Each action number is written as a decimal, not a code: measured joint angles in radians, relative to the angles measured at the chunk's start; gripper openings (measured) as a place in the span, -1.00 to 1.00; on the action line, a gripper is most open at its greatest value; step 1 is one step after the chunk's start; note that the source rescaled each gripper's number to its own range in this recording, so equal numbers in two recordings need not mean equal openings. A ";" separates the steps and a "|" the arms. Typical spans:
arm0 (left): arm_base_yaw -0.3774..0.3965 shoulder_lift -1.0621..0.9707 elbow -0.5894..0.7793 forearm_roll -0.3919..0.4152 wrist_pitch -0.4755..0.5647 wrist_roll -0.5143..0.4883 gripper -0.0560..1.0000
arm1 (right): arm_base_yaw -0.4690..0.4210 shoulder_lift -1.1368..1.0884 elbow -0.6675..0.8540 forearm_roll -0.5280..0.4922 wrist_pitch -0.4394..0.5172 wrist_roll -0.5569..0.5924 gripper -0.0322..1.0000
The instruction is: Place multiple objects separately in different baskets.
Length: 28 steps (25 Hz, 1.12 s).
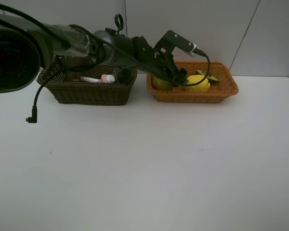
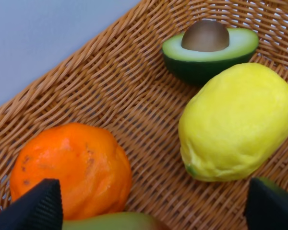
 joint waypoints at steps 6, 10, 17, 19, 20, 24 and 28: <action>0.000 -0.066 0.000 0.002 0.127 0.000 1.00 | 0.000 0.000 0.000 0.000 0.000 0.000 1.00; 0.000 -0.144 -0.001 0.039 0.248 -0.005 1.00 | 0.000 0.000 0.000 0.000 0.000 0.000 1.00; 0.000 -0.271 -0.001 0.257 0.488 -0.193 1.00 | 0.000 0.000 0.000 0.001 0.000 0.000 1.00; 0.000 -0.307 -0.001 0.322 0.566 -0.244 1.00 | 0.000 0.000 0.000 0.001 0.000 0.000 1.00; 0.000 -0.322 -0.001 0.348 0.612 -0.259 1.00 | 0.000 0.000 0.000 0.001 0.000 0.000 1.00; 0.000 -0.393 -0.001 0.410 0.787 -0.276 1.00 | 0.000 0.000 0.000 0.001 0.000 0.000 1.00; 0.000 -0.458 -0.001 0.456 0.938 -0.285 1.00 | 0.000 0.000 0.000 0.001 0.000 0.000 1.00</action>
